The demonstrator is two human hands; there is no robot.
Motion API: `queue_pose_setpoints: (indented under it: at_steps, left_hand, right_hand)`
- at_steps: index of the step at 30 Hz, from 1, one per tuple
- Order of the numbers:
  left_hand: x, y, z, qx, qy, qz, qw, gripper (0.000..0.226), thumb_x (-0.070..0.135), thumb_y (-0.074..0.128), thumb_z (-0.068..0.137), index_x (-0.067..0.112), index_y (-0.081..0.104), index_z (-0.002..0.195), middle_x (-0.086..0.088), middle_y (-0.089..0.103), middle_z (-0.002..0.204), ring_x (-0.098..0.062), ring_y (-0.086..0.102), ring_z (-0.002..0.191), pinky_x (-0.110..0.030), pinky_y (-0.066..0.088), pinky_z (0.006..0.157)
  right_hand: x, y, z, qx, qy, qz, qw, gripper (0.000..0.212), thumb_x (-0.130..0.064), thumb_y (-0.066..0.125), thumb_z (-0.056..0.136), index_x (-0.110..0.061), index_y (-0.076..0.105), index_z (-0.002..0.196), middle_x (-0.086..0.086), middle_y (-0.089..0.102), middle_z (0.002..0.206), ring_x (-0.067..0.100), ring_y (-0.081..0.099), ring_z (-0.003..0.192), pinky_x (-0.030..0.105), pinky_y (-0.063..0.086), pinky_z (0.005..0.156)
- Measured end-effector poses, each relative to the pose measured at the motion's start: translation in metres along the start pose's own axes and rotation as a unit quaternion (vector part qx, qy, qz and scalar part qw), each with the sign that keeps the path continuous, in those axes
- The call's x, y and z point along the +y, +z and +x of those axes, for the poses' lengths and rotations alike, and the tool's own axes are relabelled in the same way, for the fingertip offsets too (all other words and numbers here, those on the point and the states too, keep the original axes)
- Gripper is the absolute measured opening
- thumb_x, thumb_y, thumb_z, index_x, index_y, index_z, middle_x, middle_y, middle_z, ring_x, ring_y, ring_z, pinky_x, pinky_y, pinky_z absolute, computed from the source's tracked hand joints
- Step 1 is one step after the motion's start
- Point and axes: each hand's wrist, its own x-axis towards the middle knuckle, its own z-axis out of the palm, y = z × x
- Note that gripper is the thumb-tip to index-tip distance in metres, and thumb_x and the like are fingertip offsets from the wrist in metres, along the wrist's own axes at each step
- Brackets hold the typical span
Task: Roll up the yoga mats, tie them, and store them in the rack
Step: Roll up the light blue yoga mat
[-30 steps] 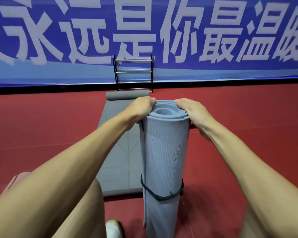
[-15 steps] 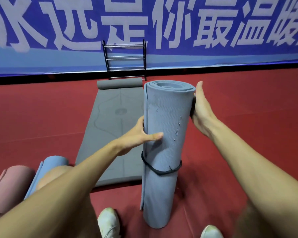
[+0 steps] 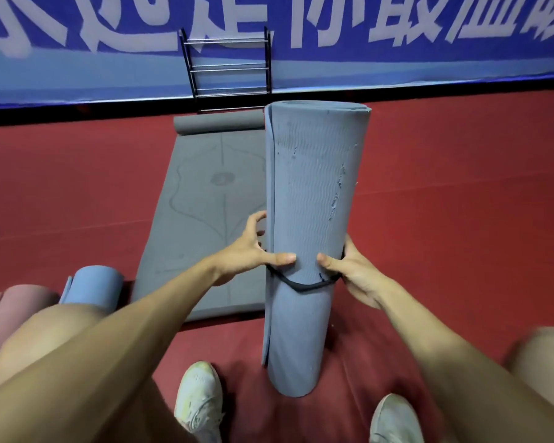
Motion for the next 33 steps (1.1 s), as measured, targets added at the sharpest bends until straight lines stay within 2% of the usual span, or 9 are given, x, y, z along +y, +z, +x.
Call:
queue_pose_setpoints:
  at_steps: [2,5,9,11,14,18,22,28,33]
  left_hand:
    - [-0.011,-0.003,0.0,-0.039,-0.021,0.006,0.999,0.126,0.026,0.093,0.051,0.042,0.011,0.145,0.001,0.03,0.151,-0.014,0.028,0.14,-0.041,0.031,0.113]
    - [-0.024,0.006,0.005,-0.055,-0.017,-0.008,0.998,0.122,-0.004,0.086,0.061,0.037,0.01,0.147,0.007,0.045,0.14,-0.006,0.047,0.126,-0.029,0.046,0.1]
    - [-0.041,0.024,0.018,0.007,-0.017,-0.038,0.999,0.096,-0.004,0.08,0.069,0.016,0.023,0.144,0.009,0.052,0.127,0.013,0.055,0.099,-0.011,0.049,0.079]
    - [-0.043,0.028,0.027,0.027,-0.018,-0.049,0.998,0.079,-0.003,0.075,0.076,0.013,0.03,0.139,0.014,0.053,0.116,0.018,0.056,0.086,-0.007,0.048,0.069]
    - [-0.042,0.03,0.037,0.034,-0.021,-0.071,0.997,0.071,-0.001,0.073,0.079,0.011,0.036,0.139,0.013,0.057,0.112,0.004,0.058,0.1,-0.014,0.05,0.08]
    - [-0.034,0.009,0.04,0.049,-0.019,-0.064,0.997,0.083,0.018,0.081,0.062,0.016,0.044,0.136,0.007,0.064,0.115,-0.014,0.061,0.111,-0.031,0.049,0.096]
    - [0.007,-0.023,0.03,0.079,0.027,-0.055,0.995,0.07,0.011,0.08,0.073,0.013,0.046,0.134,0.01,0.064,0.108,-0.006,0.063,0.1,-0.024,0.05,0.091]
    - [0.083,-0.091,-0.006,0.07,0.093,0.039,0.992,0.105,0.059,0.084,0.051,0.033,0.033,0.14,-0.004,0.043,0.141,-0.017,0.053,0.123,-0.04,0.043,0.106]
    - [0.111,-0.129,-0.059,0.122,0.13,0.079,0.981,0.118,0.034,0.092,0.053,0.021,0.019,0.144,0.006,0.051,0.128,-0.007,0.056,0.115,-0.031,0.049,0.098]
  right_hand:
    - [0.004,-0.002,0.003,-0.01,-0.003,0.008,1.0,0.126,-0.052,0.095,0.025,-0.025,0.038,0.134,-0.008,0.061,0.123,-0.003,0.063,0.103,0.011,0.049,0.078]
    - [0.019,-0.01,0.006,0.008,0.014,0.054,0.998,0.129,-0.044,0.097,0.027,-0.026,0.034,0.139,0.001,0.06,0.127,0.001,0.065,0.102,0.014,0.051,0.074]
    - [0.042,-0.019,-0.001,0.012,0.067,0.056,0.996,0.106,-0.003,0.086,0.055,-0.014,0.03,0.145,-0.005,0.06,0.127,-0.001,0.062,0.097,0.018,0.046,0.065]
    - [0.048,-0.019,0.001,0.032,0.069,0.019,0.997,0.093,0.002,0.077,0.06,-0.011,0.034,0.142,-0.005,0.06,0.124,-0.004,0.062,0.093,0.012,0.047,0.061]
    - [0.046,-0.016,0.014,0.077,0.062,-0.004,0.995,0.077,0.004,0.074,0.075,-0.014,0.037,0.14,0.001,0.06,0.124,0.002,0.059,0.095,0.007,0.044,0.056]
    - [0.03,-0.004,0.028,0.071,0.052,-0.027,0.996,0.069,-0.006,0.076,0.077,-0.017,0.043,0.137,0.001,0.061,0.127,0.008,0.061,0.1,0.01,0.045,0.059]
    - [-0.013,0.021,0.041,0.079,0.019,-0.041,0.996,0.053,-0.023,0.072,0.082,-0.02,0.05,0.13,-0.008,0.064,0.121,-0.002,0.063,0.091,0.017,0.047,0.059]
    - [-0.094,0.078,0.049,0.058,-0.057,-0.014,0.997,0.066,-0.044,0.072,0.066,-0.02,0.054,0.125,-0.008,0.066,0.12,0.008,0.064,0.104,0.036,0.053,0.071]
    - [-0.131,0.139,0.049,0.013,-0.063,0.02,0.998,0.074,-0.047,0.075,0.06,-0.018,0.056,0.125,-0.002,0.068,0.12,0.02,0.064,0.11,0.046,0.056,0.079]
